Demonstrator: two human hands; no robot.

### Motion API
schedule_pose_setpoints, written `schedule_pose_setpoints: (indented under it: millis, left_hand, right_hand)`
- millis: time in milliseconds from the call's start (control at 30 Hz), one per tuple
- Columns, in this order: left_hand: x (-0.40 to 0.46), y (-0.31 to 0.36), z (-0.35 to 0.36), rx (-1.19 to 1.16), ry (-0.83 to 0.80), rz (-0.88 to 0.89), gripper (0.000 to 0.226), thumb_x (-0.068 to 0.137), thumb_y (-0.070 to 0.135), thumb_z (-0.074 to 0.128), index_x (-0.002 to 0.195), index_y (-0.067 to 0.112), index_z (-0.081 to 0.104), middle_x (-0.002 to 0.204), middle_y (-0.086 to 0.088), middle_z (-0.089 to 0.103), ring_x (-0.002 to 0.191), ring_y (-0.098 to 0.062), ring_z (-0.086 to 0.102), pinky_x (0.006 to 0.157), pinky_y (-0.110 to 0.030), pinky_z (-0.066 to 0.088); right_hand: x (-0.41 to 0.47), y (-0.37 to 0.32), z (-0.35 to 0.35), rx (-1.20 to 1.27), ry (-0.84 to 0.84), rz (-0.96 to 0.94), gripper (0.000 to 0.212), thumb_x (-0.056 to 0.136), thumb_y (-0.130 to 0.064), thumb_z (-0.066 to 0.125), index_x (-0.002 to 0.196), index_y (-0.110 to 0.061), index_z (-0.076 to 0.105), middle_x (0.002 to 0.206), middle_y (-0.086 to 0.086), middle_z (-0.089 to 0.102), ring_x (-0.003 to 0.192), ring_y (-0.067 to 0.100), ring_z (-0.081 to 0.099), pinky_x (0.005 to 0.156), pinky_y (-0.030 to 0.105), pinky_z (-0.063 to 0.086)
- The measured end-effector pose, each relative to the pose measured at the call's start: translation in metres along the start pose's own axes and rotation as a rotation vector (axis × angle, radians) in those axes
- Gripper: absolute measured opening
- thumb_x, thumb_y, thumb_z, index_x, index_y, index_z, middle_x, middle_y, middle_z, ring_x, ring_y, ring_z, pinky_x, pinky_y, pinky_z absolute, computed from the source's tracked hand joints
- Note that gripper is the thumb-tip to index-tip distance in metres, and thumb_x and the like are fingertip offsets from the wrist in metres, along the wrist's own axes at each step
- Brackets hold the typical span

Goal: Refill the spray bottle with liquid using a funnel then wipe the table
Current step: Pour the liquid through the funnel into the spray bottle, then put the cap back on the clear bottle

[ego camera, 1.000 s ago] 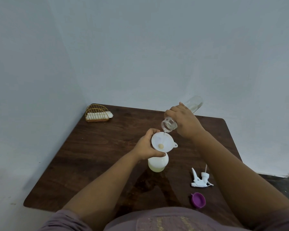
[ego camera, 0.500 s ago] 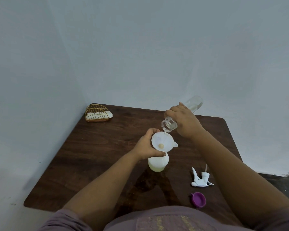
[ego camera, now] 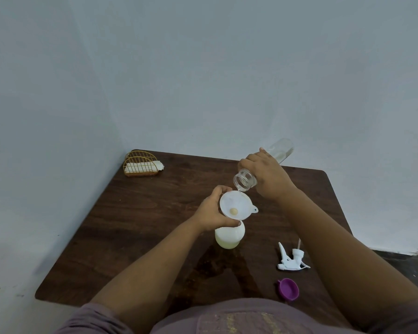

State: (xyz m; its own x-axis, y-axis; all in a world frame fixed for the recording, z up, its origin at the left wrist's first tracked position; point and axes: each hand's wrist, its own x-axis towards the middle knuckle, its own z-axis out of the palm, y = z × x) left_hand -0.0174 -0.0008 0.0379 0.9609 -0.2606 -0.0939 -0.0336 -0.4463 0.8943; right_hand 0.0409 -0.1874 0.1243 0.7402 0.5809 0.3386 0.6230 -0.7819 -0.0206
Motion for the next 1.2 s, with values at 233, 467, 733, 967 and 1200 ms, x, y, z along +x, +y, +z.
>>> schedule_pose_setpoints:
  millis: [233,467,733,967,1200]
  left_hand:
    - [-0.002,0.003,0.0,-0.004,-0.004,-0.005,0.085,0.064,0.025,0.089,0.132,0.028,0.037,0.126,0.006,0.05,0.115,-0.018,0.053,0.094,-0.035,0.054]
    - [-0.005,0.005,-0.002,-0.014,-0.019,-0.034,0.1,0.06,0.028,0.091,0.141,0.028,0.032,0.134,0.004,0.049,0.122,-0.018,0.05,0.102,-0.043,0.049]
    - [-0.011,0.009,-0.005,-0.013,-0.013,-0.033,0.102,0.063,0.024,0.091,0.144,0.027,0.03,0.138,0.008,0.044,0.124,-0.014,0.046,0.097,-0.029,0.044]
    - [-0.015,0.009,-0.003,-0.03,-0.001,-0.047,0.107,0.06,0.029,0.092,0.146,0.028,0.029,0.137,0.002,0.047,0.126,-0.019,0.047,0.105,-0.041,0.046]
    - [-0.031,0.006,0.001,-0.06,0.157,-0.043,0.101,0.064,0.035,0.09,0.145,0.026,0.031,0.148,0.001,0.028,0.136,-0.019,0.035,0.107,-0.044,0.044]
  right_hand:
    - [-0.001,0.002,0.003,0.016,0.012,-0.002,0.04,0.064,-0.001,0.073,0.097,-0.018,0.06,0.089,0.001,0.06,0.088,0.023,0.055,0.109,0.04,0.028]
    - [-0.009,-0.002,0.002,0.313,0.019,0.094,0.031,0.07,-0.001,0.068,0.093,-0.019,0.059,0.083,-0.003,0.059,0.078,0.018,0.05,0.074,0.029,0.039]
    - [-0.026,-0.005,-0.019,0.589,0.023,0.379,0.046,0.061,0.003,0.071,0.1,-0.016,0.057,0.089,-0.004,0.063,0.08,0.017,0.059,0.065,0.017,0.042]
    - [-0.046,0.002,-0.023,0.644,0.048,0.66,0.05,0.053,-0.015,0.073,0.101,-0.019,0.059,0.095,-0.004,0.064,0.087,0.016,0.061,0.074,0.025,0.047]
    - [-0.086,-0.006,-0.014,0.718,0.087,0.812,0.051,0.054,-0.008,0.076,0.101,-0.019,0.06,0.097,-0.002,0.066,0.091,0.018,0.061,0.077,0.032,0.05]
